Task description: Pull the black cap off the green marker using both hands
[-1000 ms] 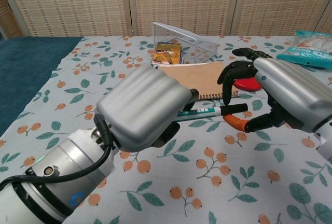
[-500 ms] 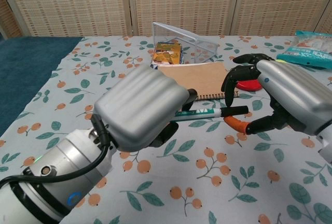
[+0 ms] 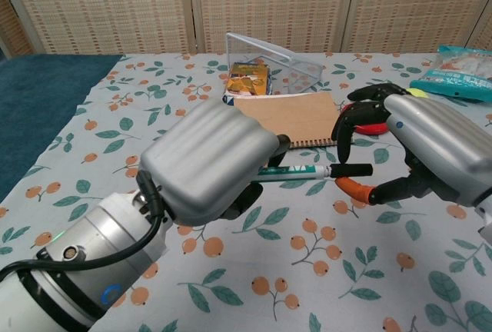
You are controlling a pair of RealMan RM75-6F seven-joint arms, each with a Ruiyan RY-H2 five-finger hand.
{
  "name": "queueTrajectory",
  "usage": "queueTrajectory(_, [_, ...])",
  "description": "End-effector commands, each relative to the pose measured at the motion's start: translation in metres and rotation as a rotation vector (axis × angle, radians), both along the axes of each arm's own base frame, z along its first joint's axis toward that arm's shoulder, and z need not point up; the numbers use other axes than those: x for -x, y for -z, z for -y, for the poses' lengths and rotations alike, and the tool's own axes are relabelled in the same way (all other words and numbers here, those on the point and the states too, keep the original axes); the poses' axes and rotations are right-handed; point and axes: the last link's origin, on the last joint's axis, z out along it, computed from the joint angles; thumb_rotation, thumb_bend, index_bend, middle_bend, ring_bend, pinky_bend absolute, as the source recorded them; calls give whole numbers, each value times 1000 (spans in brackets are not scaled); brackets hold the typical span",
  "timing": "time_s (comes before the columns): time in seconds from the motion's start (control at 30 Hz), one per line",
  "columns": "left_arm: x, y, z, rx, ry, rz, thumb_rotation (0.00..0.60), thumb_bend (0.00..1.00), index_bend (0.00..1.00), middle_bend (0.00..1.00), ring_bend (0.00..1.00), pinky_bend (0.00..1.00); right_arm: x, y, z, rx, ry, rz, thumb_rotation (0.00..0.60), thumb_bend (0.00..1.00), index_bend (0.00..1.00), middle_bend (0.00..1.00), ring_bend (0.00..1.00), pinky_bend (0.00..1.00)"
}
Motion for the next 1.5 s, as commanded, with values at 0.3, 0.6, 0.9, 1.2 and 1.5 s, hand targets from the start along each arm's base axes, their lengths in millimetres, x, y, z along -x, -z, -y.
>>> queueTrajectory(0.3, [18, -3, -16, -19, -24, -7, 600, 609, 910, 999, 882, 1000, 18, -10, 5, 32, 39, -41, 600, 702, 1000, 355, 106, 0])
queueTrajectory(0.6, [58, 13, -37, 20, -65, -40, 600, 587, 876, 952, 883, 1000, 47, 0, 6, -17, 112, -134, 600, 703, 988, 355, 106, 0])
queueTrajectory(0.9, [74, 34, -40, 84, -84, -74, 600, 524, 608, 719, 862, 995, 61, 16, 5, -94, 137, -223, 600, 641, 481, 247, 39, 0])
queueTrajectory(1.2, [84, 44, -41, 115, -113, -105, 600, 498, 410, 514, 771, 961, 67, 19, 6, -102, 157, -241, 600, 615, 402, 221, 20, 0])
queueTrajectory(1.5, [79, 35, -36, 144, -130, -67, 600, 442, 178, 265, 547, 882, 63, -1, 0, -96, 150, -237, 600, 322, 116, 128, 0, 0])
